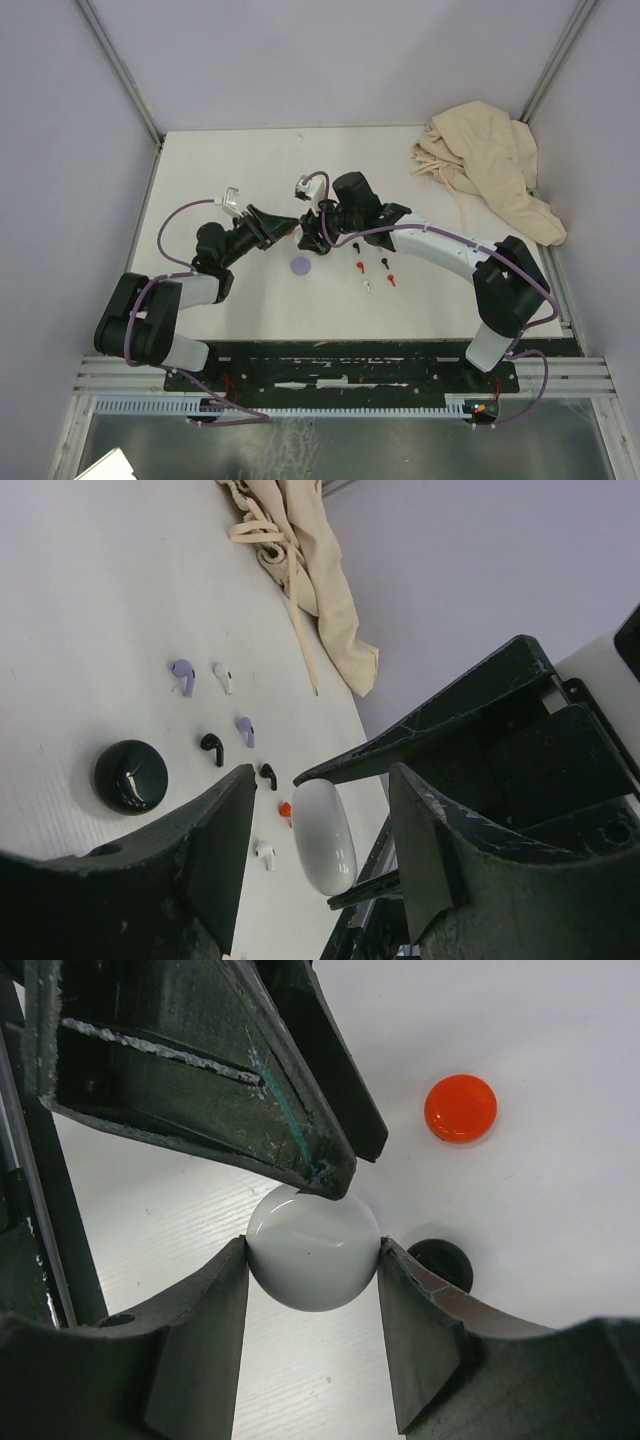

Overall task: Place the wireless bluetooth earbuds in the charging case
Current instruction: Open the charging case at the center of the board.

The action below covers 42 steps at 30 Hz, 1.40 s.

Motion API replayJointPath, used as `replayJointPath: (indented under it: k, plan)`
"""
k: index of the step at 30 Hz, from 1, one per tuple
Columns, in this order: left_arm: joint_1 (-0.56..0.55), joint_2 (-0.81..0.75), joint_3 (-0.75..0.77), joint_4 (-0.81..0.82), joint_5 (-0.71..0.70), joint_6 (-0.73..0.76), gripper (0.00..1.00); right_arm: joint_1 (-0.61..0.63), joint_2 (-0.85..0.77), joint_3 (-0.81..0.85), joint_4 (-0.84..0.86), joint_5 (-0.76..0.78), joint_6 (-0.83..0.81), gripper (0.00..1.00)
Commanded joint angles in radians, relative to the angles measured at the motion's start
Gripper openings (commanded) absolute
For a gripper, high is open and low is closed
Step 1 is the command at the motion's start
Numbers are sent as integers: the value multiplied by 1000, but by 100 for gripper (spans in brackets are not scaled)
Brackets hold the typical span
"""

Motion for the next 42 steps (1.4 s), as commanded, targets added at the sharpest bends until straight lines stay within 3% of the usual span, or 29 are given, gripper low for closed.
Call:
replayJointPath:
  k: [1,17,42]
  plan:
    - [-9,-8,1,86,40,-28,62,0,6,42,5,-22,-26,25]
    - [-26,-39,-11,-17,60,44,60,-1,9,59,-13,-21,-34,23]
    - [-46,-26,-10,6,57,36,38,-1,16,72,-25,-30,-42,23]
